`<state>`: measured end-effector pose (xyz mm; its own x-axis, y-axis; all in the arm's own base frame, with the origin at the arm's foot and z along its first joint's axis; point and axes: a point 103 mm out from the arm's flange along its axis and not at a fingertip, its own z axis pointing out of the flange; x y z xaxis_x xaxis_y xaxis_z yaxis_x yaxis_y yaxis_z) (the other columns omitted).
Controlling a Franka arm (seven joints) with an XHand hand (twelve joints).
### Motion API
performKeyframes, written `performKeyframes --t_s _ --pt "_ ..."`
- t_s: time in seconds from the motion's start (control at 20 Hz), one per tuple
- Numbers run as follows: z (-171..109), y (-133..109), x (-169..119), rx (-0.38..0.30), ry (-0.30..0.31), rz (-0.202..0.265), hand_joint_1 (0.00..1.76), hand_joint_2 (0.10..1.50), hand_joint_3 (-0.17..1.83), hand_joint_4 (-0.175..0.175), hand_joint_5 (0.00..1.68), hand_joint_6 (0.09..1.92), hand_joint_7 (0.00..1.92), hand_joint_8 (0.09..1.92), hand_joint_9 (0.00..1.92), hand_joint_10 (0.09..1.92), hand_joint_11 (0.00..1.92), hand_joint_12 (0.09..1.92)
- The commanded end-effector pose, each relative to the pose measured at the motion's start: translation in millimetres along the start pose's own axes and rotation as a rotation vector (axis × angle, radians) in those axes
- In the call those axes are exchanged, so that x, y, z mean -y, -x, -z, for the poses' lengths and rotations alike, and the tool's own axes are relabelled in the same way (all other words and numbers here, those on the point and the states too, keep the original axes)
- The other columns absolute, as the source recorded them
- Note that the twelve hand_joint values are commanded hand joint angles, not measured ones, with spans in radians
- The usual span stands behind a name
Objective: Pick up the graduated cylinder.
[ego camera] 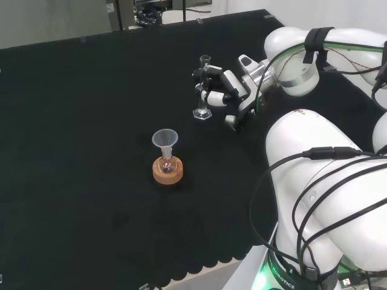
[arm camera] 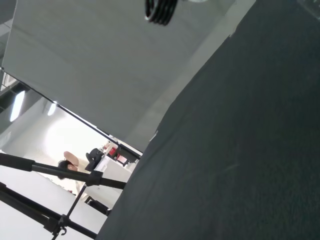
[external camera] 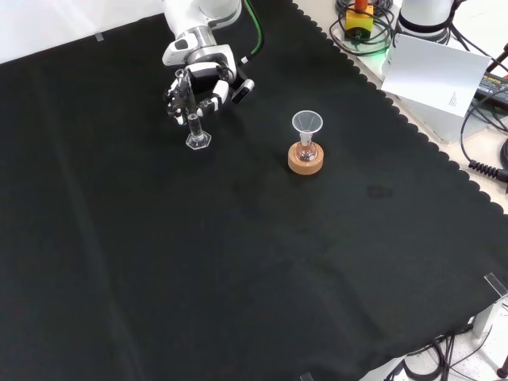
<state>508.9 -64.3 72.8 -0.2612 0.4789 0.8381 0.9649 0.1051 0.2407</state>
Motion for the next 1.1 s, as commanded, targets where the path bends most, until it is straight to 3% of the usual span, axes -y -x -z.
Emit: performKeyframes --t_s 0.05,0.15,0.5,0.6,0.7,1.1 --pt "2 -5 0 0.082 -0.01 0.002 1.21 0.97 0.63 -0.021 0.74 0.79 0.68 0.76 1.02 0.4 0.9 1.01" --pt "8 -10 -1 0.173 -0.026 0.017 1.23 0.99 0.63 -0.036 0.8 0.81 0.71 0.79 1.06 0.42 0.94 0.96" --pt "35 -29 -7 0.352 -0.108 0.049 1.29 1.0 0.61 -0.078 0.89 0.82 0.86 0.74 1.19 0.35 1.1 0.86" --pt "42 -35 -9 0.395 -0.144 0.05 1.17 1.09 0.33 -0.142 0.81 1.15 0.88 0.73 1.21 0.33 1.12 0.84" --pt "48 -40 -8 0.437 -0.177 0.051 1.12 1.16 0.16 -0.168 0.78 1.29 0.89 0.72 1.23 0.3 1.14 0.83" --pt "66 -66 2 0.543 -0.272 0.039 1.11 1.21 0.06 -0.175 0.77 1.32 0.9 0.71 1.25 0.28 1.15 0.82"
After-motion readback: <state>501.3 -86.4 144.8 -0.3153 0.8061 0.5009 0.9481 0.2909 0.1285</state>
